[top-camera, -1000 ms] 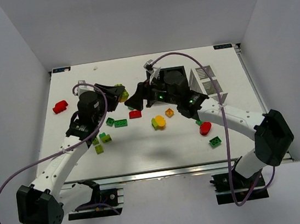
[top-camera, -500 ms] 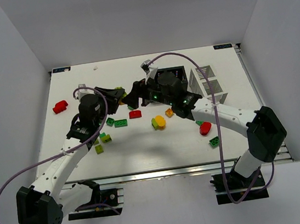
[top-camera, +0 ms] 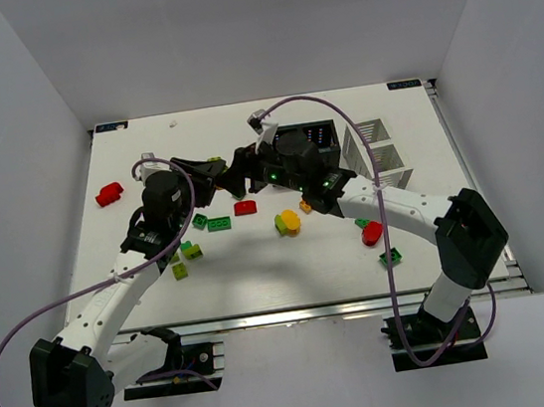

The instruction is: Sort the legos into containers by color

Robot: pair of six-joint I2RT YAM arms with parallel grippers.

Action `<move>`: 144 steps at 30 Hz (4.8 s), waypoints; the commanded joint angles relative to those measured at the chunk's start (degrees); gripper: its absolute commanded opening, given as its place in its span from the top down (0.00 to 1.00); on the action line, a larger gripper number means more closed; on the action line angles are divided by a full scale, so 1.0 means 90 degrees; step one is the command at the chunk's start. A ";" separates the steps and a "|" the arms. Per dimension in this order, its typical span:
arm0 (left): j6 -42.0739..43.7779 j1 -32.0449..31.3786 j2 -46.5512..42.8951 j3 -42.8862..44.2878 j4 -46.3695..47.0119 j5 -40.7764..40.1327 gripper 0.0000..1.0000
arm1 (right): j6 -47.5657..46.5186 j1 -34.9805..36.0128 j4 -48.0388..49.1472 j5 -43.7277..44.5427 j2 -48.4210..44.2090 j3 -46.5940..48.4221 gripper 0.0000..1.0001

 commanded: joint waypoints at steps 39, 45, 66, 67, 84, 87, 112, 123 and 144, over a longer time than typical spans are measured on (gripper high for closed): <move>0.0619 -0.0052 -0.0440 0.0372 -0.0285 -0.0707 0.20 | 0.1142 -0.0377 0.0997 -0.0139 -0.0100 -0.0054 0.99; 0.1322 -0.0052 -0.0675 0.0958 -0.1076 -0.1390 0.13 | 0.1006 -0.0845 0.1124 -0.0899 -0.0227 -0.0122 1.00; 0.1578 0.0251 0.1024 0.0783 0.4802 0.4371 0.05 | 0.2627 -0.3024 0.4386 -0.4573 -0.0559 -0.0445 1.00; 0.1461 0.0251 0.1266 0.0841 0.5054 0.4603 0.05 | 0.2762 -0.3033 0.4512 -0.4554 -0.0598 -0.0493 1.00; 0.0483 0.0260 0.2137 0.1408 0.6951 0.5250 0.11 | 0.3613 -0.3141 0.5128 -0.4397 -0.0725 -0.0650 1.00; 0.0561 0.0260 0.2118 0.1301 0.6853 0.5211 0.11 | 0.3671 -0.3102 0.5275 -0.4426 -0.0764 -0.0650 1.00; 0.0473 0.0260 0.2313 0.1281 0.7058 0.5074 0.23 | 0.3984 -0.2741 0.5646 -0.4290 -0.1048 -0.0972 1.00; 0.0258 0.0260 0.2323 0.1183 0.7292 0.5132 0.63 | 0.3935 -0.2663 0.5597 -0.4270 -0.0872 -0.0904 1.00; 0.0912 0.0260 0.1962 0.1037 0.6230 0.5572 0.82 | 0.3291 -0.2672 0.5099 -0.4563 -0.0647 -0.0455 0.35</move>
